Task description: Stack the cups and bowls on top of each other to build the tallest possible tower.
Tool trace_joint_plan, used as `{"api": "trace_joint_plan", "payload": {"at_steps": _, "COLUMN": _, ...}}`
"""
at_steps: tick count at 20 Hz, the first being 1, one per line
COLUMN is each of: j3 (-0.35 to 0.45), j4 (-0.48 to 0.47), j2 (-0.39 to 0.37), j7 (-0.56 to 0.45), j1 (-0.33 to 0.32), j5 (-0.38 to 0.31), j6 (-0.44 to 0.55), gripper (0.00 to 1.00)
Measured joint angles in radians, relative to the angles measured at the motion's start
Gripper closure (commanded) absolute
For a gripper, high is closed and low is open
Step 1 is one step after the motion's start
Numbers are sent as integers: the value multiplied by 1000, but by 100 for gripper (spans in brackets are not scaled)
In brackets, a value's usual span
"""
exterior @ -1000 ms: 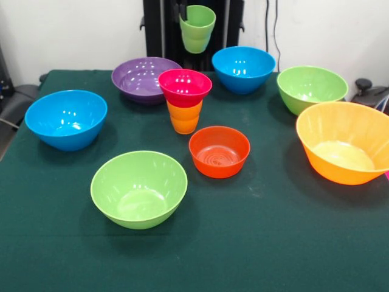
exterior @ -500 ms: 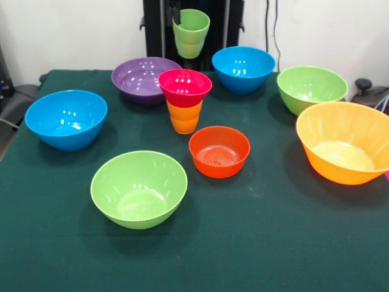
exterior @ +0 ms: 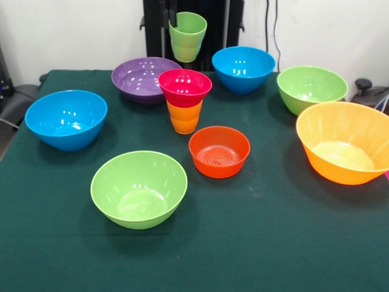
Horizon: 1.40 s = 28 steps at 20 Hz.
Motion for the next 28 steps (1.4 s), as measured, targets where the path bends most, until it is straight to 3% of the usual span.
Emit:
{"api": "trace_joint_plan", "payload": {"at_steps": 15, "j3": -14, "j4": 0, "j2": 20, "j7": 0, "j1": 54, "j5": 0, "j6": -9, "gripper": 100}}
{"api": "trace_joint_plan", "payload": {"at_steps": 28, "j3": -55, "j4": -17, "j2": 90, "j7": 0, "j1": 97, "j5": 0, "j6": -62, "gripper": 100}}
